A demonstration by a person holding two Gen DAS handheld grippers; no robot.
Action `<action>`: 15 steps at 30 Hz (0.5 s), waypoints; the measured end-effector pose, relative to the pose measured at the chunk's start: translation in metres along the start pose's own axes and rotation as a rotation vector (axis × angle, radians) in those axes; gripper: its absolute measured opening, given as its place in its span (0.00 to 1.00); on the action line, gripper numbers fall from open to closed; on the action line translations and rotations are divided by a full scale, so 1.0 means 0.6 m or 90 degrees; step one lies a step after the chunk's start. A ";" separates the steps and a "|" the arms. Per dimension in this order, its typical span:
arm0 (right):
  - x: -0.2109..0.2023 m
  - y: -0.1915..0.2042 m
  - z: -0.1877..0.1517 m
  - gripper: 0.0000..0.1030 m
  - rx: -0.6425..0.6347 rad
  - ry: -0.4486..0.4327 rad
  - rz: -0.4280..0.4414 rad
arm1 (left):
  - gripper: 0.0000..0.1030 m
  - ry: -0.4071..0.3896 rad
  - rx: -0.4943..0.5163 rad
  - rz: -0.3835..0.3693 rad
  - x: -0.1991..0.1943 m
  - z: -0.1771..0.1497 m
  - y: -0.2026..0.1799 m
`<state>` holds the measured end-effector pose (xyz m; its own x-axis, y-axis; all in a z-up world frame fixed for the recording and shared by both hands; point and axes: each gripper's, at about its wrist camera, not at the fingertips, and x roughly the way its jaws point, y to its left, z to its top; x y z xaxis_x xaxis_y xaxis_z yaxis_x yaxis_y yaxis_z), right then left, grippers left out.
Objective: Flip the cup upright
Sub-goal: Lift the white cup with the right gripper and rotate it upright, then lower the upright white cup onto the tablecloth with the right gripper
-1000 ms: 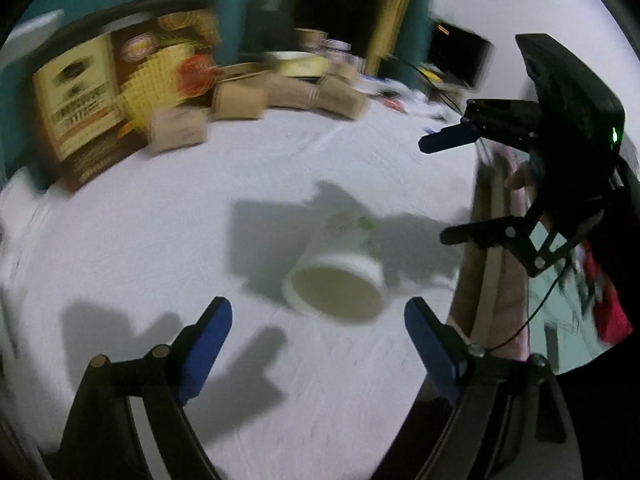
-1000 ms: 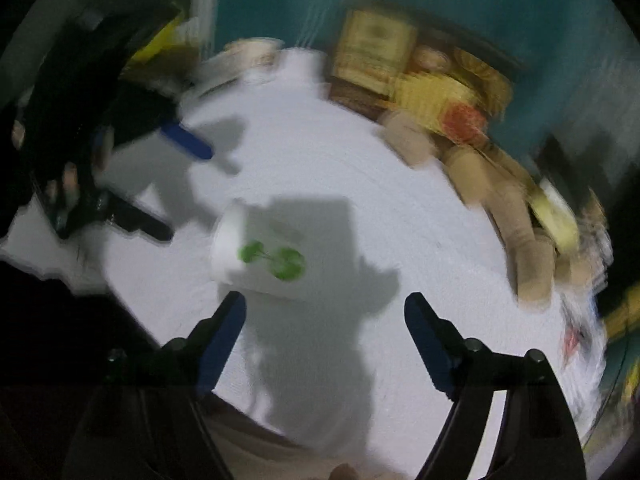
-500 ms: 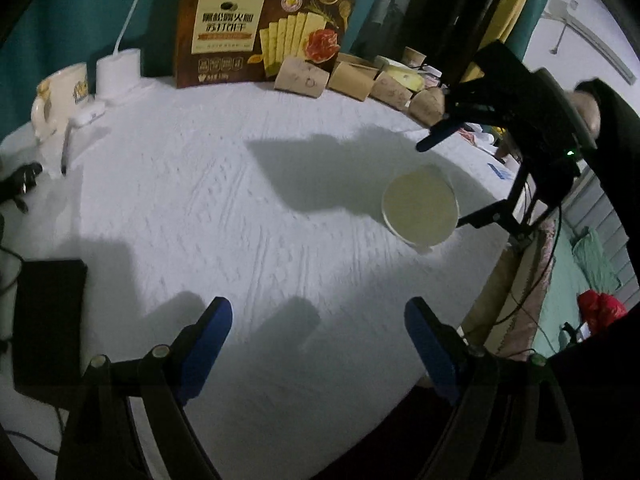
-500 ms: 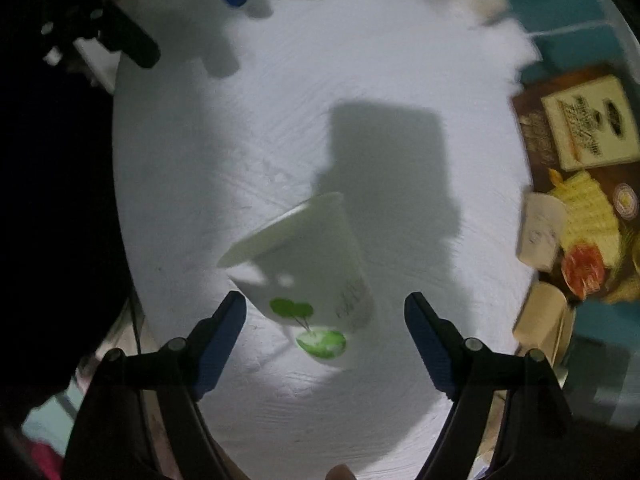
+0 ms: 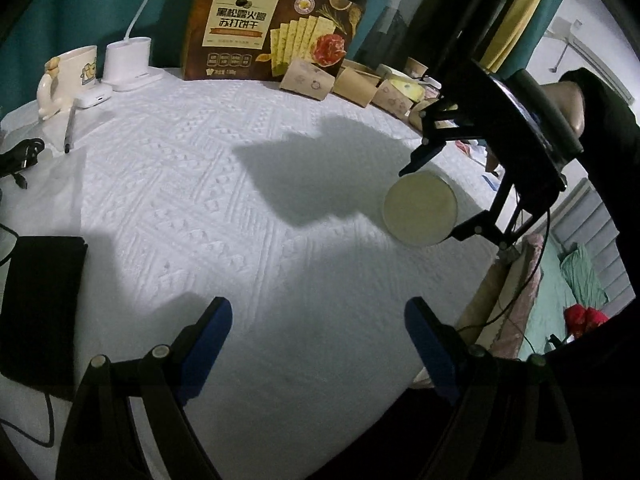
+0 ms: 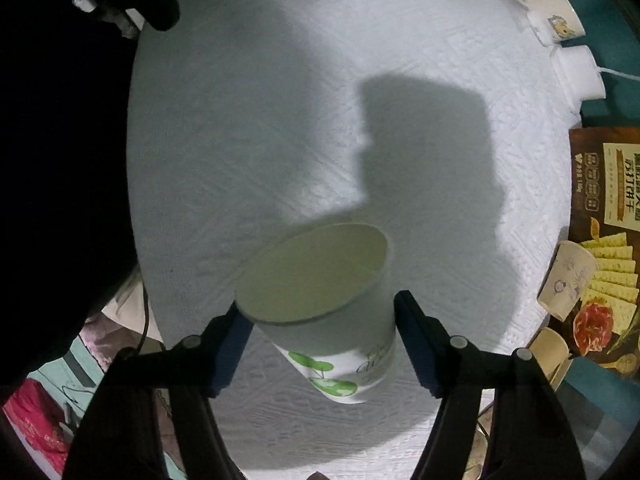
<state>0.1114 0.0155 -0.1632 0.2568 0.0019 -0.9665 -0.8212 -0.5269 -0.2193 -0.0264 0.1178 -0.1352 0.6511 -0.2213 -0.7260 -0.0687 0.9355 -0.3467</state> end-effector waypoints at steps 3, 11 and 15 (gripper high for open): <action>-0.013 -0.013 -0.012 0.66 0.042 -0.030 -0.011 | 0.86 -0.006 -0.001 0.000 -0.003 0.000 -0.002; -0.054 -0.072 -0.117 0.66 0.386 -0.274 -0.013 | 0.86 -0.038 0.002 0.033 -0.005 0.010 -0.015; -0.048 -0.069 -0.191 0.66 0.597 -0.421 -0.028 | 0.86 -0.047 0.005 0.033 0.002 0.023 -0.027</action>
<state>0.1963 -0.0600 -0.1109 0.2048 0.5973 -0.7754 -0.9458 0.3246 0.0002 -0.0142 0.1061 -0.1223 0.7011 -0.1523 -0.6966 -0.0972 0.9474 -0.3049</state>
